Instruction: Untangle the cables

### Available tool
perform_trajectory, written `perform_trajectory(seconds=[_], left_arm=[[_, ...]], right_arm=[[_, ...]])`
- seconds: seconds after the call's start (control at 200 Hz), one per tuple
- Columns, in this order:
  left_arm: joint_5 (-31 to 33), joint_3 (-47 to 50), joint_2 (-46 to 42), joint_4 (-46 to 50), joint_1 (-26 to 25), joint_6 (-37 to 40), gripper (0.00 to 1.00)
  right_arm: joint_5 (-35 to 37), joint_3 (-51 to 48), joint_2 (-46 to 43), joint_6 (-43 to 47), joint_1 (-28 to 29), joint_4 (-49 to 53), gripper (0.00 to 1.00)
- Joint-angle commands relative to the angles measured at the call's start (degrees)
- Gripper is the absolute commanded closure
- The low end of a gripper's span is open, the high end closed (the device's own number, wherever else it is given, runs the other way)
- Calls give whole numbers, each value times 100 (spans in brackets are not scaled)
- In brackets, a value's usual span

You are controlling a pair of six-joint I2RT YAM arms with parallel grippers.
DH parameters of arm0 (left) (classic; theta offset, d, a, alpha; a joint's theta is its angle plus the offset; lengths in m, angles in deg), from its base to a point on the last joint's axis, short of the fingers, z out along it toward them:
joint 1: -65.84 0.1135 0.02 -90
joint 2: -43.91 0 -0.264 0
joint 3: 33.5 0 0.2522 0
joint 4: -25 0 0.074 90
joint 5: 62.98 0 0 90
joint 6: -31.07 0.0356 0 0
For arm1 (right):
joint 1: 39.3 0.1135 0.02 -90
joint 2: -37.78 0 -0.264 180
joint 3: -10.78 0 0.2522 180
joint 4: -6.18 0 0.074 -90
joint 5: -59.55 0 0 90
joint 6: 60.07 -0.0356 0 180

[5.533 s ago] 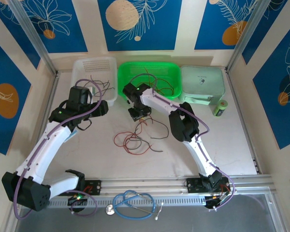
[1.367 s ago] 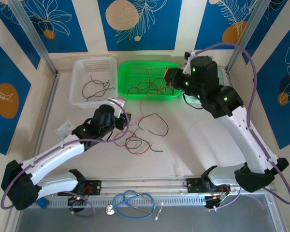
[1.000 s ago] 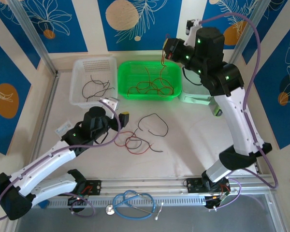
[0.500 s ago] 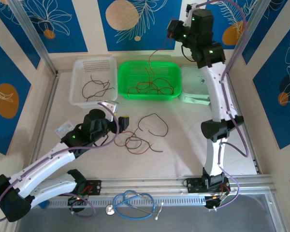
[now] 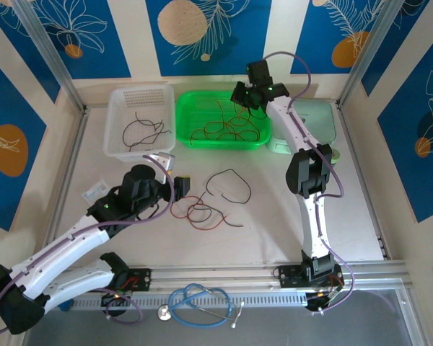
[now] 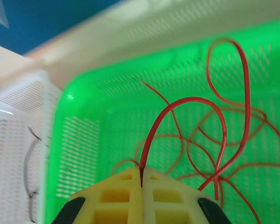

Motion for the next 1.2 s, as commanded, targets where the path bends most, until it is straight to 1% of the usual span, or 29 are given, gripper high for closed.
perform_trajectory(seconds=[0.0,0.065,0.145,0.355,0.53,0.56,0.595,0.68,0.79,0.975,1.196], left_arm=[[-30,-224,12,150,-45,-135,31],[-38,-262,35,184,-38,-154,31],[-72,-359,90,279,-45,-163,31],[-169,-593,296,472,-54,-180,31],[-271,-665,437,494,-63,-225,31],[-288,-689,468,506,-70,-224,31],[-317,-721,498,526,-65,-233,31],[-379,-826,590,610,-90,-225,31],[-481,-992,751,712,-143,-198,31],[-616,-1213,1135,817,-300,-176,31],[-801,-1547,1811,963,-575,-95,33]], right_arm=[[-96,-393,66,-243,87,-211,100],[-187,-455,243,-292,117,-144,100],[-311,-250,564,-294,174,86,100],[-649,1050,1515,-242,309,1002,100],[-803,1419,1657,-283,365,1062,100],[-831,1473,1657,-300,362,1090,97],[-856,1548,1657,-310,363,1138,91],[-898,1703,1599,-289,347,1300,75],[-889,1704,1357,-228,332,1405,68],[-772,1506,812,-135,312,1558,63],[-673,807,-6,-59,320,1557,64]])
